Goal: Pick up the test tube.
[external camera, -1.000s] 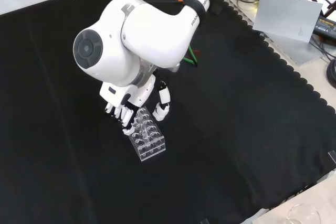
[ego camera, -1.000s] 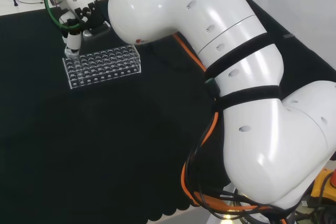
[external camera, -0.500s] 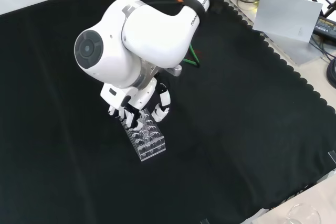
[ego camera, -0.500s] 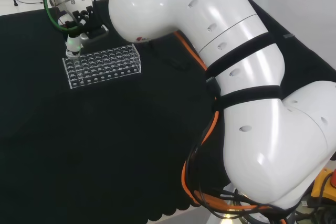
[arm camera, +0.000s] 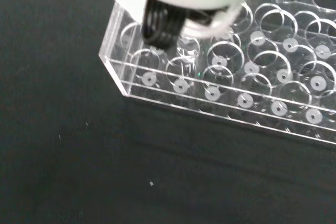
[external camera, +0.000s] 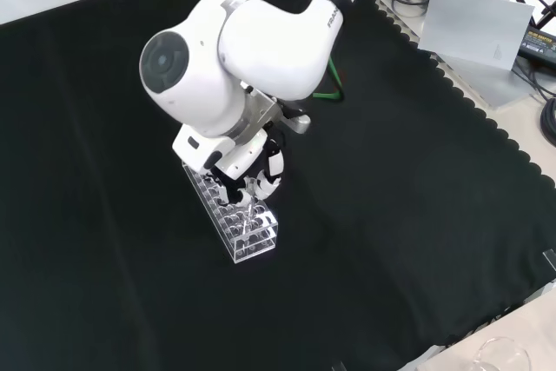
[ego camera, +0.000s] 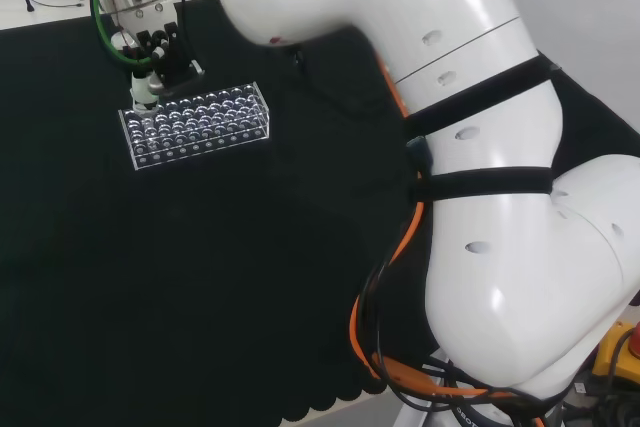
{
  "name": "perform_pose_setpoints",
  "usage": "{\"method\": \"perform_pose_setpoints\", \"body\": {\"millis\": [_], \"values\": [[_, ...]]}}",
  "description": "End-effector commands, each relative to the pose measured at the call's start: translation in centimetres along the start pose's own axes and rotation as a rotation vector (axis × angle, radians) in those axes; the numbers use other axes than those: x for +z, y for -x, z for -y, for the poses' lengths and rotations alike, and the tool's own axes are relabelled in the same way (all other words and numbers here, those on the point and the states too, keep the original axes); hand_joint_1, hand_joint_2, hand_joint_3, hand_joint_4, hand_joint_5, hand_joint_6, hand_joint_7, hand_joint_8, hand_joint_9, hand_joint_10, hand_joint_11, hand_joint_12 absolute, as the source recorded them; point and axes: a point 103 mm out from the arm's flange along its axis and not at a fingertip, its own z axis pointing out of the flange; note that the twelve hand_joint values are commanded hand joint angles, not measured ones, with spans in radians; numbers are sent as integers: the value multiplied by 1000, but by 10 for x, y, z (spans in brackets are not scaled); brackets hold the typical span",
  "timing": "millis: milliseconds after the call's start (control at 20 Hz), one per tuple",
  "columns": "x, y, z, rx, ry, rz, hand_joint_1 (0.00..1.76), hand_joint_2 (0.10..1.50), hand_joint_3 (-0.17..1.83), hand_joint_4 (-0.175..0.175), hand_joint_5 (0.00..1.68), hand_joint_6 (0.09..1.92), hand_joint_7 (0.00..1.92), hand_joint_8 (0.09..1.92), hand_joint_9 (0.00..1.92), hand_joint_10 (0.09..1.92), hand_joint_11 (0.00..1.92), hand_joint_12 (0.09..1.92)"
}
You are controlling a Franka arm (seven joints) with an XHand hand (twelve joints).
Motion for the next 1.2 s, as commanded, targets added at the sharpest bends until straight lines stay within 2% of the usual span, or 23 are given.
{"method": "perform_pose_setpoints", "body": {"millis": [50,700,1000,1200], "values": [[-33,-15,1,82,211,-98,1334,514,848,-175,1344,588,1412,569,1549,816,1333,1022],[-58,-5,12,54,263,-87,1341,477,882,-175,1397,509,1464,488,1580,780,1363,1007],[-78,13,32,50,296,-123,1342,471,890,-175,1402,505,1468,484,1586,782,1360,1007],[-96,31,54,53,329,-172,1342,467,896,-175,1404,503,1470,483,1589,783,1362,1008]]}}
